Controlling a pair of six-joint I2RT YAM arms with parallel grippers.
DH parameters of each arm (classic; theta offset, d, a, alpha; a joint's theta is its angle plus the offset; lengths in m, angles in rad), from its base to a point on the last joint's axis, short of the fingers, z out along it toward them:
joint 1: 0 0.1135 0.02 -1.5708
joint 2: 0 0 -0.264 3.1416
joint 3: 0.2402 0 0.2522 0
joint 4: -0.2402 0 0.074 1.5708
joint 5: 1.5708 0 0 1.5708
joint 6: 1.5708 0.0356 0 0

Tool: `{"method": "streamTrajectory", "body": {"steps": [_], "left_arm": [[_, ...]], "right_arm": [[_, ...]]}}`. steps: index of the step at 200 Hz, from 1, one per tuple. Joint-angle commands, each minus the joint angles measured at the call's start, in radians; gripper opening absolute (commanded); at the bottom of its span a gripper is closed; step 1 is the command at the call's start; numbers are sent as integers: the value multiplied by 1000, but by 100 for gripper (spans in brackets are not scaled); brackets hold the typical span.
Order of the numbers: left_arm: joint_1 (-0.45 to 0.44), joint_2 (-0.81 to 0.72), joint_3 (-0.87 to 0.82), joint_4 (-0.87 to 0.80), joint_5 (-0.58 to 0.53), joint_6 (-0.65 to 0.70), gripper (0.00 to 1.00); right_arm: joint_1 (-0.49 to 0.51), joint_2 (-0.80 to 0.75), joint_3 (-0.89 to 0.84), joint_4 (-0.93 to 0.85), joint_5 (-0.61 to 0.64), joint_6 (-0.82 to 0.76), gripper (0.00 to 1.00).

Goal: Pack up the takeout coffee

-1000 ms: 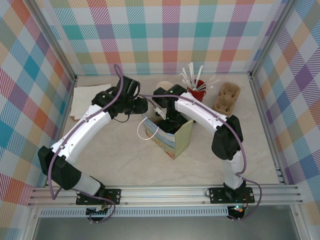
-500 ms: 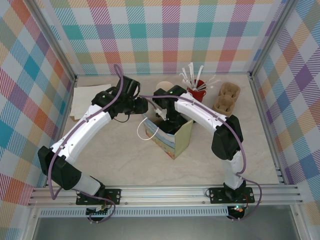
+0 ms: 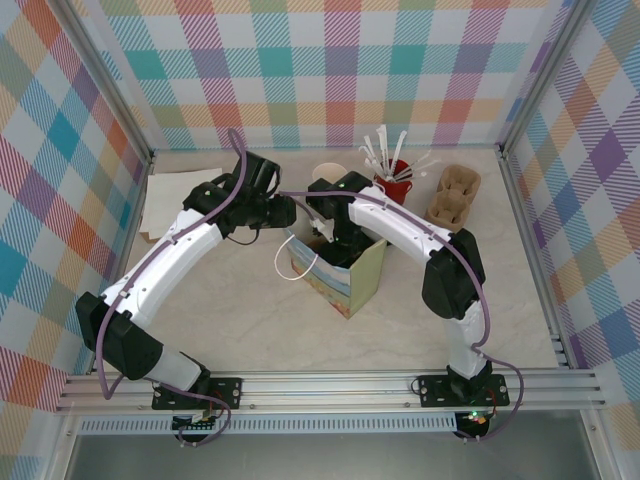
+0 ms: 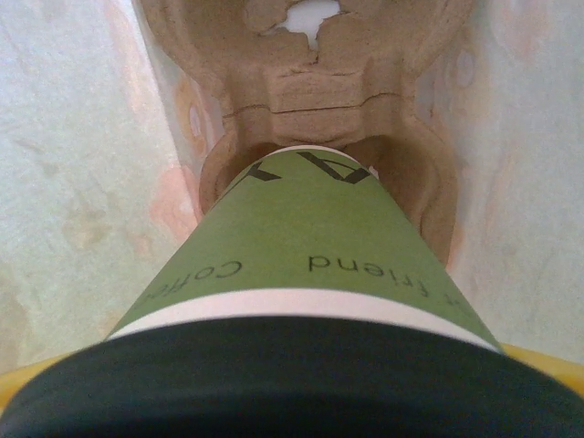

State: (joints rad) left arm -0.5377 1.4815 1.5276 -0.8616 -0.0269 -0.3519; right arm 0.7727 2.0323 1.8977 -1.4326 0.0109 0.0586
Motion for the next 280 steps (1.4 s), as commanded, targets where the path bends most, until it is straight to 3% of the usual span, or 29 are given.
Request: {"method": "streamTrajectory", "body": {"steps": [1, 280], "left_arm": [[8, 0, 5, -7, 4, -2, 42], [8, 4, 9, -7, 2, -2, 42]], "right_arm": [[-5, 11, -6, -18, -8, -19, 69], [-13, 13, -10, -47, 16, -19, 69]]}}
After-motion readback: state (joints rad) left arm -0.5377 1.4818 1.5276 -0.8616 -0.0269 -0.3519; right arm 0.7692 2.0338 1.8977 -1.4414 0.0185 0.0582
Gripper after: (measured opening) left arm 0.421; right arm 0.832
